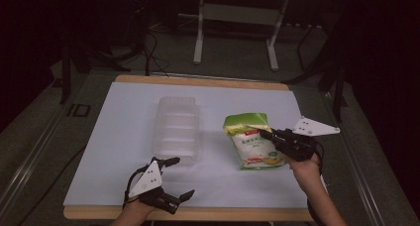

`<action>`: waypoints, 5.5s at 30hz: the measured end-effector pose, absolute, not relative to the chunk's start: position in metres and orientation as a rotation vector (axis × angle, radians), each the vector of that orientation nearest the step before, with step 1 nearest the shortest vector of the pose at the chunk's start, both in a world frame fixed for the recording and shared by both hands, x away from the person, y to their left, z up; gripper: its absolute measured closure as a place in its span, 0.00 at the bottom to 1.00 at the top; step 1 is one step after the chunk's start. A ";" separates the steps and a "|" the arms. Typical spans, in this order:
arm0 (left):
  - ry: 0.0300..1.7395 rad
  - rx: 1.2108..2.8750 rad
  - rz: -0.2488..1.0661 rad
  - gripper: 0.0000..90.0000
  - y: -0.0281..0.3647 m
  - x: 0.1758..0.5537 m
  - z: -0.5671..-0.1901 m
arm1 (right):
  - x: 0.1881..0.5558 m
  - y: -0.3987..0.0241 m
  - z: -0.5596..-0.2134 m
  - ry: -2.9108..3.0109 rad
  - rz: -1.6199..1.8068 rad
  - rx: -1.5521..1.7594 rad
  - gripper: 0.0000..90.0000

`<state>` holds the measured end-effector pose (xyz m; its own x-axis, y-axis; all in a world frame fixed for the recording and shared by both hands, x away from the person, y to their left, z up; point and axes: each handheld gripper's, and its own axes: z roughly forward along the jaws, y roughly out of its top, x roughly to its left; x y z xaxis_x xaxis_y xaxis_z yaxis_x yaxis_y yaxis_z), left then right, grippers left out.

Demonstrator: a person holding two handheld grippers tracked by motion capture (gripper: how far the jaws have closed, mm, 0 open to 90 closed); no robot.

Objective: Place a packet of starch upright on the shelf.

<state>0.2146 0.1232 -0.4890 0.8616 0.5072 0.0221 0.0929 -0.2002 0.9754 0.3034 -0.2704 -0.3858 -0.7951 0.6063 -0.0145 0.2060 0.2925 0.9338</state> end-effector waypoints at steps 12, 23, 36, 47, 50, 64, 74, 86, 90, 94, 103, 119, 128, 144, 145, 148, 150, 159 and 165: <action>0.504 1.715 0.362 0.00 0.117 0.230 -0.458 | 0.293 -0.262 -0.360 2.161 1.615 0.663 0.94; 0.496 1.697 0.303 0.00 0.099 0.253 -0.430 | 0.288 -0.249 -0.351 2.162 1.643 0.615 0.94; 0.458 1.693 0.256 0.00 0.074 0.275 -0.402 | 0.284 -0.235 -0.338 2.148 1.646 0.575 0.94; 0.453 1.733 0.221 0.13 0.052 0.297 -0.399 | 0.286 -0.227 -0.339 2.156 1.642 0.568 0.94; 0.460 1.732 0.218 0.18 0.049 0.299 -0.399 | 0.287 -0.226 -0.339 2.158 1.643 0.564 0.94; 0.440 1.721 0.276 0.72 0.044 0.302 -0.396 | 0.286 -0.219 -0.339 2.163 1.631 0.543 0.94; 0.477 1.759 0.308 0.88 0.040 0.300 -0.395 | 0.288 -0.217 -0.347 2.131 1.612 0.571 0.94; 0.439 1.797 0.293 0.89 0.044 0.308 -0.382 | 0.293 -0.223 -0.349 2.105 1.687 0.608 0.89; 0.422 1.811 0.301 0.89 0.047 0.309 -0.375 | 0.292 -0.226 -0.346 2.090 1.711 0.609 0.81; 0.426 1.805 0.298 0.89 0.052 0.313 -0.370 | 0.293 -0.232 -0.342 2.069 1.729 0.637 0.71; 0.457 1.808 0.333 0.89 0.072 0.327 -0.355 | 0.293 -0.246 -0.335 2.065 1.765 0.688 0.42; 0.479 1.827 0.440 0.89 0.121 0.355 -0.346 | 0.292 -0.271 -0.348 2.015 1.789 0.681 0.15; 0.415 1.910 0.475 0.89 0.151 0.383 -0.350 | 0.291 -0.281 -0.359 2.058 1.766 0.721 0.15; 0.562 1.908 0.538 0.89 0.170 0.428 -0.370 | 0.292 -0.290 -0.370 2.078 1.766 0.749 0.16; 0.575 1.906 0.526 0.89 0.171 0.430 -0.372 | 0.292 -0.291 -0.371 2.078 1.767 0.753 0.16; 0.599 1.909 0.515 0.89 0.171 0.437 -0.377 | 0.293 -0.290 -0.374 2.092 1.754 0.758 0.16; 0.601 1.939 0.530 0.89 0.171 0.443 -0.382 | 0.294 -0.290 -0.375 2.106 1.763 0.751 0.16; 0.606 1.956 0.495 0.89 0.184 0.458 -0.400 | 0.295 -0.293 -0.377 2.108 1.745 0.761 0.16; 0.574 2.010 0.493 0.89 0.181 0.464 -0.412 | 0.297 -0.292 -0.380 2.121 1.741 0.761 0.16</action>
